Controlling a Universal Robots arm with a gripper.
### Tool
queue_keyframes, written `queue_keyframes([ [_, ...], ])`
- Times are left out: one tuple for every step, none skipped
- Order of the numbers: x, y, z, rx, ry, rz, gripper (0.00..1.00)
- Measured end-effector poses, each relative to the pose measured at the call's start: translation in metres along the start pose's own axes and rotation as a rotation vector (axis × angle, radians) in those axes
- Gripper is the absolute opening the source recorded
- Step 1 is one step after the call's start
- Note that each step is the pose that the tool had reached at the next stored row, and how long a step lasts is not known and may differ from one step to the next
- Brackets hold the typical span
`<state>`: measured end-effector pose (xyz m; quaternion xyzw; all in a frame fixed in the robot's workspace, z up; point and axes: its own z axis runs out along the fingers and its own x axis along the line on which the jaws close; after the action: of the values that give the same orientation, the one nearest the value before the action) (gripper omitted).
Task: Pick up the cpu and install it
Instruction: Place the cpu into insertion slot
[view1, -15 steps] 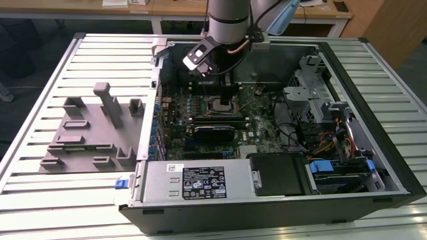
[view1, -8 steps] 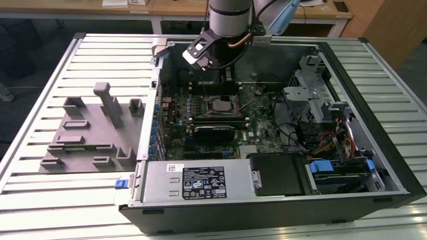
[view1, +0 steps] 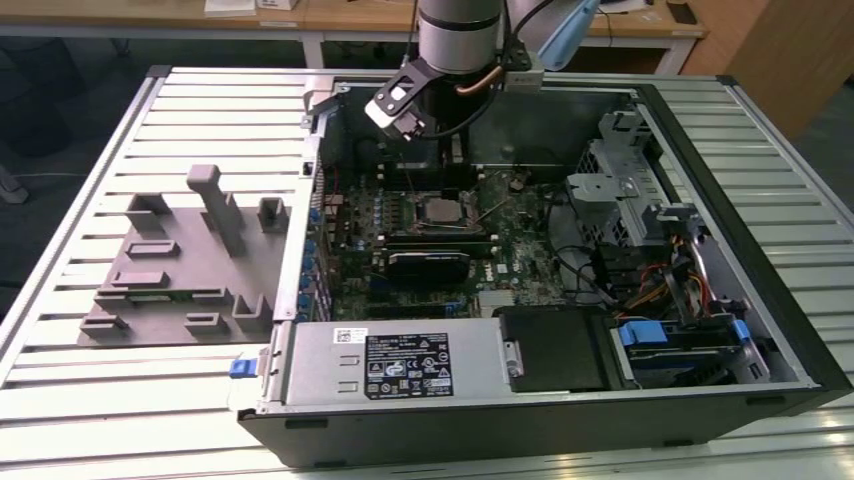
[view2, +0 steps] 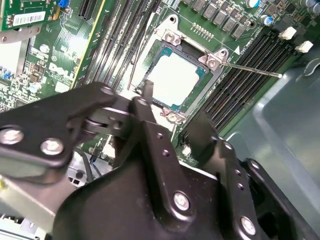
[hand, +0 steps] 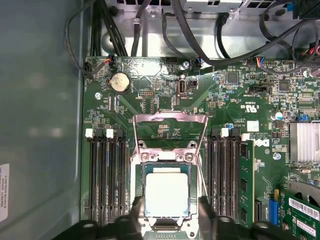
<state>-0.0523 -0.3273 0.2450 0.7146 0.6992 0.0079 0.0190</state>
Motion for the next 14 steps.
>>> queue_keyframes([
  [0.0,0.0,0.0,0.0,0.0,0.0,0.54],
  [0.0,0.0,-0.0001,0.0,0.0,0.0,0.47],
  [0.0,0.0,-0.0002,0.0,0.0,0.0,0.42],
  [0.0,0.0,-0.0002,0.0,-0.0001,0.0,0.42],
  [0.0,0.0,-0.0003,0.0,0.0,0.0,0.36],
  [0.0,0.0,-0.0003,0.0,0.0,0.0,0.3],
  [0.0,0.0,-0.0004,0.0,0.0,0.0,0.3],
  [0.0,0.0,-0.0005,0.0,-0.0001,0.0,0.24],
  [0.0,0.0,-0.0005,0.0,0.0,0.0,0.18],
  [0.0,0.0,-0.0006,0.0,0.0,0.0,0.18],
  [0.0,0.0,-0.0007,0.0,-0.0001,0.0,0.13],
  [0.0,0.0,-0.0007,0.0,0.0,0.0,0.11],
  [0.0,0.0,-0.0008,0.0,0.0,0.0,0.11],
  [0.0,0.0,-0.0008,0.0,0.0,0.0,0.11],
])
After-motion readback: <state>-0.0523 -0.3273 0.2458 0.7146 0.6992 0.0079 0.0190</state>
